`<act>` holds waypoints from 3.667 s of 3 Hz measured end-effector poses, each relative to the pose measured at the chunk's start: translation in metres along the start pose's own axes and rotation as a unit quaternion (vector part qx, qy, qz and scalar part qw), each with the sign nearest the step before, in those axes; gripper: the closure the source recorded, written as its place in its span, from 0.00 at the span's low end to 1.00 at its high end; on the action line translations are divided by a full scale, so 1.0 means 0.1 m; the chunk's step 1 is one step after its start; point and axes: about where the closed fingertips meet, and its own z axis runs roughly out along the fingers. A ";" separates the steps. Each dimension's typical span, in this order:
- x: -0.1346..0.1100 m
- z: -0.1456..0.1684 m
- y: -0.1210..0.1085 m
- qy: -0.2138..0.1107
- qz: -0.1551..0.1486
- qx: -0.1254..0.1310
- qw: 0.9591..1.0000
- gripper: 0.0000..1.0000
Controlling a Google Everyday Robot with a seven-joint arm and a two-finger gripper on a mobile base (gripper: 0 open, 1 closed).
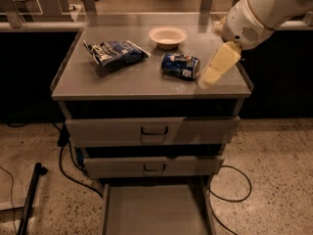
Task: Place pepsi can into bottom drawer
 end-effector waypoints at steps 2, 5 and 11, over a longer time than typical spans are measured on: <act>-0.17 0.41 -0.61 -0.015 -0.027 0.023 0.999 0.00; -0.06 1.01 -0.85 -0.024 0.014 -0.006 1.000 0.00; 0.03 1.55 -0.92 -0.013 0.058 -0.025 0.998 0.40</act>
Offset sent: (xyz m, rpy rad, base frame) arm 0.1092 0.0155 -0.0193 0.0044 -0.0915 0.0220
